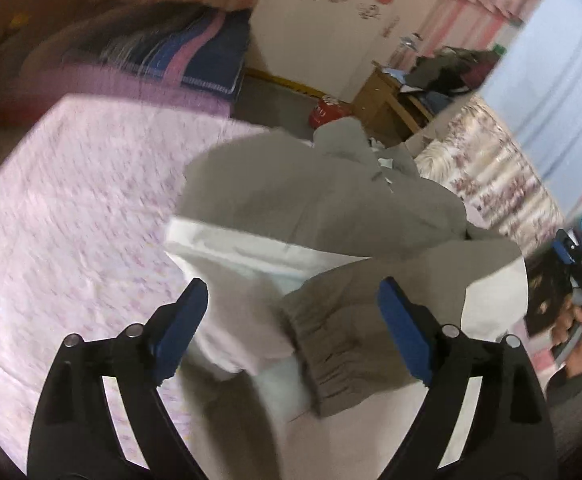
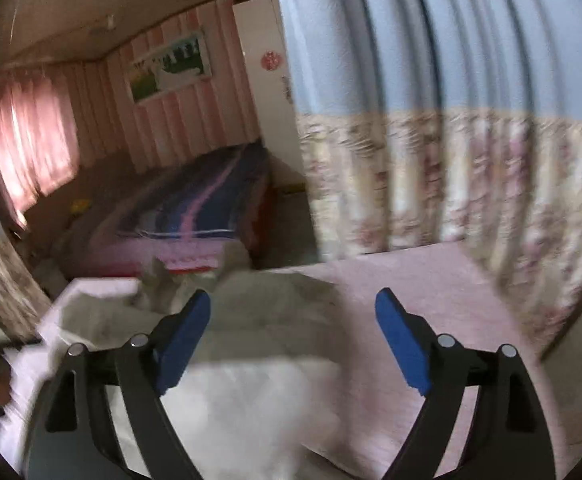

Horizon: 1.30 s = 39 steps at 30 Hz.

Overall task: Fold large clothes
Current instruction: 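Lay the olive sleeve cuff across the jacket body with the left gripper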

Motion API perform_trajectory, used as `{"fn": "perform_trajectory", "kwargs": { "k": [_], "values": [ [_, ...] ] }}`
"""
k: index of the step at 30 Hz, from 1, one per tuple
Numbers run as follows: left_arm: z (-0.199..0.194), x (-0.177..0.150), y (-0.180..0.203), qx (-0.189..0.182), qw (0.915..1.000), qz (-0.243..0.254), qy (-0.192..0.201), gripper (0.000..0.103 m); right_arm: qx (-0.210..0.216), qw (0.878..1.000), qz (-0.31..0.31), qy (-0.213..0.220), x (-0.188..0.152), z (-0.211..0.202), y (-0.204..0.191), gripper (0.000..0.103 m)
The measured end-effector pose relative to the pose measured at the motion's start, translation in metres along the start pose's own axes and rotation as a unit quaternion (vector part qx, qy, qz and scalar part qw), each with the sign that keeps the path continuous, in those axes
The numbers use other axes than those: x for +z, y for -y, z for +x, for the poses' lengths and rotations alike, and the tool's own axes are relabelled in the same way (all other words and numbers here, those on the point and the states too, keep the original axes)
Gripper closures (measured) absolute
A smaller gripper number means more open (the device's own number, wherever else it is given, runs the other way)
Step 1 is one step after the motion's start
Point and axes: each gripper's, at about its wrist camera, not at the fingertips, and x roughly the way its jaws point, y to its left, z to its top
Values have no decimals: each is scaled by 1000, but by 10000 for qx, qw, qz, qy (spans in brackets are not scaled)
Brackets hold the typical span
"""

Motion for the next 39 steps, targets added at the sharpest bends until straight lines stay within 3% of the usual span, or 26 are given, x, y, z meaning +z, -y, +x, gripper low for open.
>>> {"fn": "perform_trajectory", "kwargs": {
  "k": [3, 9, 13, 15, 20, 22, 25, 28, 29, 30, 31, 33, 34, 36, 39],
  "values": [
    [12, -14, 7, -189, 9996, -203, 3, 16, -271, 9959, -320, -804, -36, 44, -8, 18],
    [30, -45, 20, -22, 9998, -37, -181, 16, -388, 9829, -350, -1766, -116, 60, 20, 18],
    [38, -56, 25, 114, 9996, 84, -240, 14, -571, 9729, -992, -2007, -125, 51, 11, 19],
    [38, -60, 32, 211, 9993, 238, -220, 14, -683, 9724, -1125, -1928, -118, 41, 10, 19],
    [30, -56, 47, 205, 9989, 406, -72, 13, -259, 9899, -1136, -811, -75, -1, -2, 17],
    [31, -51, 50, 159, 9991, 390, -72, 9, -207, 9915, -1141, -595, -56, 2, -10, 15],
    [51, -46, 59, 9, 9985, 435, -323, 3, -280, 9901, -1163, -734, -48, 30, -16, 13],
    [72, -48, 70, 386, 9965, 603, -431, 3, -851, 9847, -1075, -1072, -64, 61, -13, 13],
    [77, -50, 75, 558, 9950, 735, -374, 4, -807, 9853, -985, -1143, -67, 67, -7, 18],
    [79, -51, 77, 643, 9945, 768, -310, 20, -714, 9863, -860, -1216, -75, 70, -3, 37],
    [81, -51, 78, 628, 9943, 804, -293, 50, -639, 9874, -761, -1232, -77, 71, 1, 46],
    [77, -49, 80, 509, 9942, 916, -252, 71, -355, 9908, -591, -1161, -76, 66, 6, 72],
    [72, -47, 82, 536, 9936, 980, -181, 75, -322, 9915, -621, -1102, -73, 61, 5, 82],
    [53, -38, 94, 750, 9889, 1278, 56, 75, -287, 9929, -748, -877, -63, 48, -5, 90],
    [29, -15, 105, 998, 9815, 1596, 347, 75, -276, 9927, -977, -649, -49, 42, -26, 90]
  ]
}}
